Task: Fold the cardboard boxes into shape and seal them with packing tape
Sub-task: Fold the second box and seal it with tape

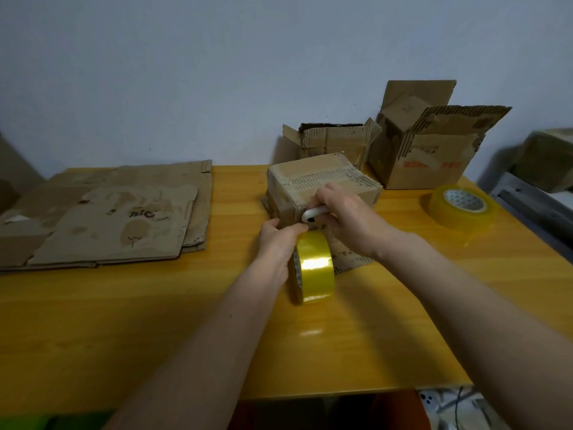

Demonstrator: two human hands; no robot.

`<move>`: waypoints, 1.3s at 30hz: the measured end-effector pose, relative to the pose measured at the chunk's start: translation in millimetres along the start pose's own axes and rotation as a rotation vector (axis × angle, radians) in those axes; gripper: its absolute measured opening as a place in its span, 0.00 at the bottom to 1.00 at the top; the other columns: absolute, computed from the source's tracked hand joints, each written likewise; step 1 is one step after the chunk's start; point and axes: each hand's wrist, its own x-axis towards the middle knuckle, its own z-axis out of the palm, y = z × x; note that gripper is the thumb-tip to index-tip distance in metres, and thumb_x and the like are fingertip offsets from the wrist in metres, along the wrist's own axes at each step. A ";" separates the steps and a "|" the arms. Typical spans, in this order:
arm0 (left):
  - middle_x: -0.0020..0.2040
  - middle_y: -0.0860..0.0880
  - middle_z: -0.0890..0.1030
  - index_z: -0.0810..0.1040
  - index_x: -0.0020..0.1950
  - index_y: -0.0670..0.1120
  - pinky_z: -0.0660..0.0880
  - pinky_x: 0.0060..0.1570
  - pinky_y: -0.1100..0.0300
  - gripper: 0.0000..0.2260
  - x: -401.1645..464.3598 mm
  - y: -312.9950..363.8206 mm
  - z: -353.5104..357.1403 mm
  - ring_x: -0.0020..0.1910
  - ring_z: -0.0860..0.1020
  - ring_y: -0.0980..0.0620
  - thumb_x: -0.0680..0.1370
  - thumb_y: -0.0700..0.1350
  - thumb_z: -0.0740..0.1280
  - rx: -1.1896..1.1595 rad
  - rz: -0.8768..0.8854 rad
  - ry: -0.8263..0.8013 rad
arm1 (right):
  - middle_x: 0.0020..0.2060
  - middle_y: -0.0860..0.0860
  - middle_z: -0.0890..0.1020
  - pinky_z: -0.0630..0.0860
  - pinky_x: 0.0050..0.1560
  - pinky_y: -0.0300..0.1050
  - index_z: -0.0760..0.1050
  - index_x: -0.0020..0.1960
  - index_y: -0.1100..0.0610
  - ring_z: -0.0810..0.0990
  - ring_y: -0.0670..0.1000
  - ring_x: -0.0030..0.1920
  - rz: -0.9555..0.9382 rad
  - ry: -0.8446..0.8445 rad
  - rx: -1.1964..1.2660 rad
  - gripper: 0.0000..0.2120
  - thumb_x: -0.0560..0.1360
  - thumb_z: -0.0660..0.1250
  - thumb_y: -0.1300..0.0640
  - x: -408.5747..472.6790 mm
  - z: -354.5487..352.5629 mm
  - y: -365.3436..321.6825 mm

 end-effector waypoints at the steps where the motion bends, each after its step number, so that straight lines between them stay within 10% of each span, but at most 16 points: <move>1: 0.60 0.42 0.79 0.68 0.70 0.45 0.77 0.56 0.46 0.31 0.9 0.4 -0.2 0.53 0.80 0.43 0.69 0.42 0.75 0.002 -0.005 -0.009 | 0.49 0.53 0.73 0.72 0.45 0.49 0.73 0.54 0.61 0.74 0.54 0.46 -0.031 -0.007 -0.048 0.07 0.77 0.63 0.66 -0.1 0.2 -1.0; 11: 0.59 0.43 0.77 0.63 0.72 0.45 0.77 0.57 0.47 0.35 3.5 5.7 -4.9 0.53 0.79 0.44 0.69 0.40 0.75 0.015 -0.009 0.000 | 0.46 0.54 0.71 0.72 0.37 0.50 0.72 0.51 0.61 0.74 0.54 0.40 -0.080 0.042 -0.235 0.07 0.75 0.64 0.69 -8.4 -9.3 21.6; 19: 0.61 0.44 0.77 0.67 0.71 0.47 0.76 0.58 0.47 0.34 -0.4 5.1 -3.9 0.56 0.79 0.45 0.68 0.39 0.76 0.030 0.019 -0.055 | 0.45 0.58 0.80 0.77 0.46 0.43 0.75 0.49 0.62 0.78 0.50 0.42 0.375 0.185 0.709 0.03 0.75 0.66 0.66 -29.4 -21.0 36.7; 29: 0.58 0.43 0.79 0.70 0.68 0.45 0.77 0.57 0.48 0.29 -9.8 10.7 -7.2 0.54 0.80 0.45 0.69 0.38 0.76 0.056 -0.003 -0.143 | 0.50 0.55 0.77 0.76 0.49 0.49 0.70 0.48 0.57 0.76 0.54 0.49 0.750 -0.179 0.325 0.05 0.77 0.60 0.66 -67.7 32.5 73.1; 32: 0.57 0.42 0.80 0.71 0.66 0.45 0.76 0.59 0.47 0.28 -11.6 10.6 -7.8 0.54 0.79 0.45 0.69 0.39 0.76 0.068 0.002 -0.145 | 0.50 0.52 0.76 0.75 0.53 0.50 0.71 0.45 0.54 0.74 0.54 0.52 0.690 -0.152 0.133 0.05 0.75 0.67 0.59 -63.5 33.3 73.2; 36: 0.57 0.43 0.80 0.72 0.64 0.45 0.75 0.60 0.47 0.27 -12.9 11.8 -8.0 0.55 0.79 0.45 0.68 0.39 0.76 0.080 0.010 -0.171 | 0.52 0.49 0.74 0.66 0.53 0.40 0.74 0.53 0.54 0.71 0.49 0.56 0.267 0.342 -0.087 0.09 0.77 0.63 0.50 -28.6 18.9 45.0; 39: 0.56 0.43 0.80 0.73 0.64 0.44 0.75 0.60 0.47 0.26 -15.5 13.0 -8.3 0.55 0.79 0.45 0.68 0.39 0.76 0.083 0.007 -0.186 | 0.63 0.50 0.74 0.61 0.62 0.40 0.72 0.67 0.52 0.68 0.50 0.64 0.033 0.124 -0.054 0.17 0.79 0.62 0.52 4.7 12.1 33.9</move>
